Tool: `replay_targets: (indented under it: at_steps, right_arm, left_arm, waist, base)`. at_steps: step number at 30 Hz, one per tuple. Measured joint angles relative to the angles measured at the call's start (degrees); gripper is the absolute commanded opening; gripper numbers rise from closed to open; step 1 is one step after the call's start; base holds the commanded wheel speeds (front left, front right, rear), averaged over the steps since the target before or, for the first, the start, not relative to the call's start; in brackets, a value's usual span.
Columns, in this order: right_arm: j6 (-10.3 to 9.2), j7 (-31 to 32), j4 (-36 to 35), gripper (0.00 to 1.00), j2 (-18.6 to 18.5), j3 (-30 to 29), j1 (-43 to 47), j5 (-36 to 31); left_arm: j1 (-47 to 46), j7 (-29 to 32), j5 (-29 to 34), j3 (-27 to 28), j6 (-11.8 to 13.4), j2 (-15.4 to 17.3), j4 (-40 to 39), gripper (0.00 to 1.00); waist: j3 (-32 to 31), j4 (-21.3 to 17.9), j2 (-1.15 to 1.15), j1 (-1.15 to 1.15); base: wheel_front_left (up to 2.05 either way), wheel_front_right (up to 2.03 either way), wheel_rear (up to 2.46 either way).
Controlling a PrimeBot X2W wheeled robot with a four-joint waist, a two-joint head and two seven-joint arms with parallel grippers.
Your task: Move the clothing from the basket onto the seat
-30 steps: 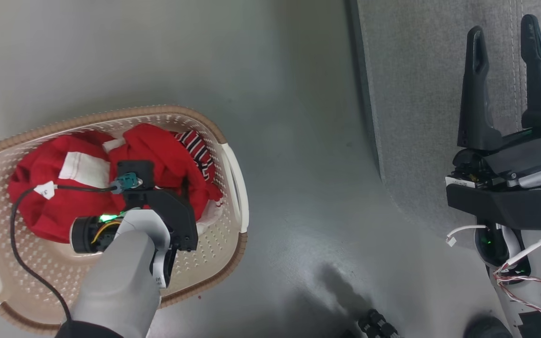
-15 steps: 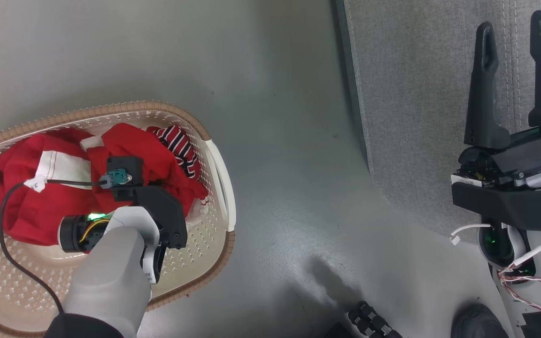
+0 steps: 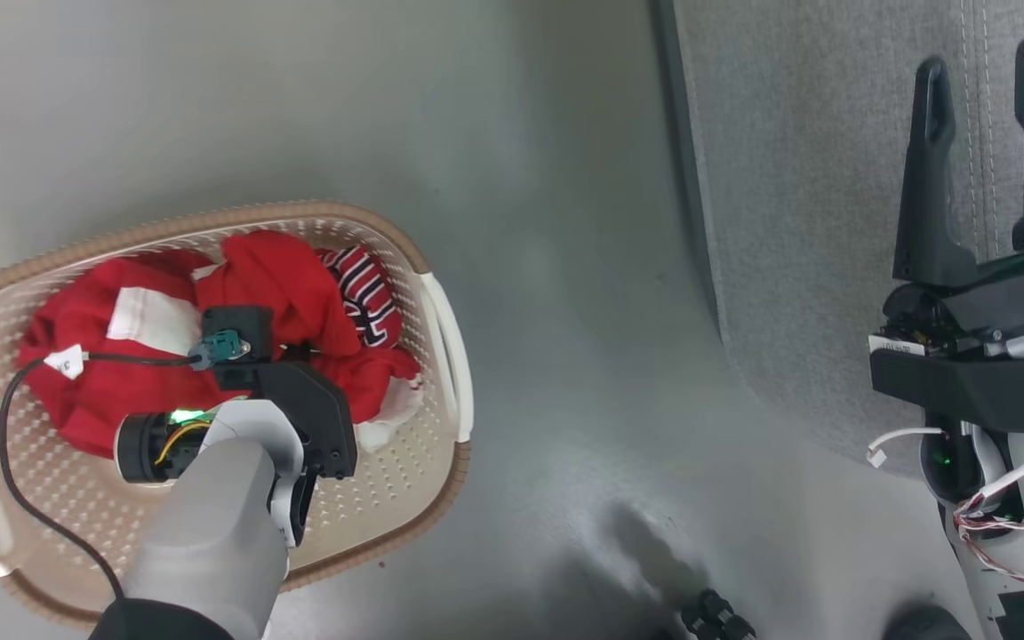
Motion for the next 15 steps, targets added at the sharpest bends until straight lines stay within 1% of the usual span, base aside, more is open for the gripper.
replay_targets:
  at_steps: [5,11,15]
  right_arm:
    - [0.54,0.0,1.3,1.0,-0.5,-0.5,0.6,-0.6]
    - [1.48,0.0,3.6,1.0,-1.1,-0.5,1.5,-1.5]
    - [1.58,0.0,5.2,1.0,-1.1,-0.4,1.6,-1.5]
  left_arm:
    - [0.6,-2.2,-0.2,0.1,-1.2,-0.1,0.1,0.0]
    - [3.0,-5.2,-2.6,0.0,-2.4,-0.3,-0.6,0.0]
    - [5.1,-7.3,-3.8,-0.1,-3.0,-0.3,-1.8,0.0]
  waist:
    - [-1.8,1.5,0.0,0.0]
    - [-4.7,3.5,0.0,-0.01]
    - [-7.1,4.9,0.0,-0.01]
  base:
    - [0.0,0.0,0.0]
    - [0.0,0.0,0.0]
    - [0.0,0.0,0.0]
